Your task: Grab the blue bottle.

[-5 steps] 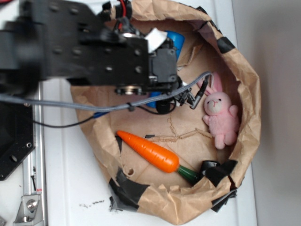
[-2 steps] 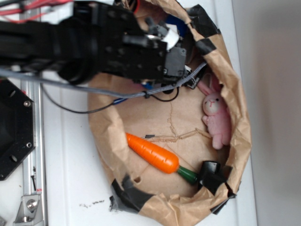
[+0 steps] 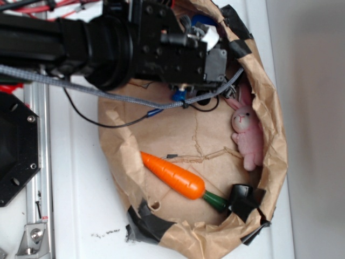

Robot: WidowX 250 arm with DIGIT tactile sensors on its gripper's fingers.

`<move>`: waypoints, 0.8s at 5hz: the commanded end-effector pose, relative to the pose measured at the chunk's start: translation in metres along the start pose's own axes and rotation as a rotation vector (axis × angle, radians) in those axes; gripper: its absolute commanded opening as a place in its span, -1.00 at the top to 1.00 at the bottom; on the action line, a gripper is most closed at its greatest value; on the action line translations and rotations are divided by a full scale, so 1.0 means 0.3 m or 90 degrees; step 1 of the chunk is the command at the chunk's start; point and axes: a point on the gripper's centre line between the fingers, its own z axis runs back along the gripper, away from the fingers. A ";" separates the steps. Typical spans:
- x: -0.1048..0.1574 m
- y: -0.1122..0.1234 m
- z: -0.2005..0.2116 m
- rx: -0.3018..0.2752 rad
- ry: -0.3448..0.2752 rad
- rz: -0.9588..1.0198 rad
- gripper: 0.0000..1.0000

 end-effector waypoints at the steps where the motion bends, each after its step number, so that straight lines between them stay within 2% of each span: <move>1: -0.047 -0.108 0.401 -0.180 0.034 -0.188 1.00; 2: -0.070 -0.135 0.524 -0.213 0.048 -0.274 1.00; 3: -0.057 -0.138 0.533 -0.247 0.153 -0.347 1.00; 4: -0.067 -0.134 0.525 -0.218 0.129 -0.373 1.00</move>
